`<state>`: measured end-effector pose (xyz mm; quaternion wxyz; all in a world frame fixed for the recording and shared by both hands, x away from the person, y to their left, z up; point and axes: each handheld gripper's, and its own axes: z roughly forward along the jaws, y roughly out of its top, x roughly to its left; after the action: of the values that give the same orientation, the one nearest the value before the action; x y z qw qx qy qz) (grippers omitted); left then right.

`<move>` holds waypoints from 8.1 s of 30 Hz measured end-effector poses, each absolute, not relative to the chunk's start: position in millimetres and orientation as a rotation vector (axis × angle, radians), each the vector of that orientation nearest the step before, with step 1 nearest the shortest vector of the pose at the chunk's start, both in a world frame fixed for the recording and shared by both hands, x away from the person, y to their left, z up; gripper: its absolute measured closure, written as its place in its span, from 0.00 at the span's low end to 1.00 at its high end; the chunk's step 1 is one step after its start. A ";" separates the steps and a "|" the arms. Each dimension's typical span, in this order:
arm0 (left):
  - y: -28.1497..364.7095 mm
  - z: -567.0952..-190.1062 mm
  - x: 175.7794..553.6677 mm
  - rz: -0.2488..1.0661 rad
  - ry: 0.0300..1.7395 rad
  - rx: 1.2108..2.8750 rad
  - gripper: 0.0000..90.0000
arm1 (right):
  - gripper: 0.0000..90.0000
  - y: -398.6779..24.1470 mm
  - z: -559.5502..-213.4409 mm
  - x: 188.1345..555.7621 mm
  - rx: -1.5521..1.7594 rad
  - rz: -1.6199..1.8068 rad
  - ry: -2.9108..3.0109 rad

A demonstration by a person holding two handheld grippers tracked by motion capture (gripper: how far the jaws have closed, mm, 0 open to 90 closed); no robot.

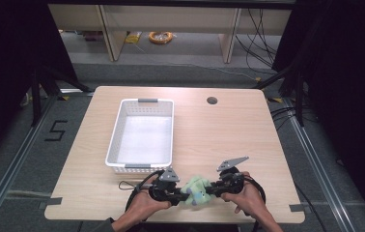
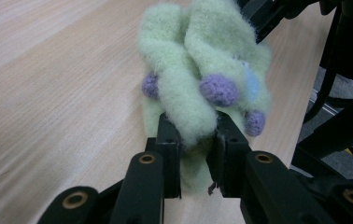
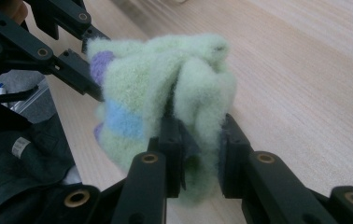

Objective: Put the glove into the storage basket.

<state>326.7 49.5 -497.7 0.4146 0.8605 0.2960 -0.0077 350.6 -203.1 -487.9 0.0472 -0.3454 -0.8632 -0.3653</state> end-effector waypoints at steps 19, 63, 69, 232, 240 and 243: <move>63.0 -451.1 323.9 0.032 0.750 2.108 0.83 | 0.85 -194.6 -444.7 352.8 -1.008 -1.190 -2.667; 185.8 -392.6 409.1 0.147 0.934 2.149 0.82 | 0.84 -52.1 -378.7 472.7 -0.889 -1.062 -2.710; 192.7 -401.6 424.7 0.130 0.968 2.175 0.82 | 0.84 -41.4 -388.4 485.0 -0.906 -1.030 -2.698; 121.2 -494.6 272.8 0.216 0.771 2.131 0.21 | 0.27 -206.3 -475.3 327.1 -1.058 -1.279 -2.800; 133.4 -493.4 264.4 0.246 0.790 2.142 0.21 | 0.26 -212.1 -489.8 309.2 -1.078 -1.237 -2.824; 136.6 -493.9 265.3 0.278 0.769 2.172 0.21 | 0.26 -213.6 -491.8 305.4 -1.073 -1.223 -2.839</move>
<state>265.3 136.6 -493.9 0.3991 0.8582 0.3037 0.1097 305.4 -213.6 -491.8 -0.0654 -0.3272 -0.8657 -0.3731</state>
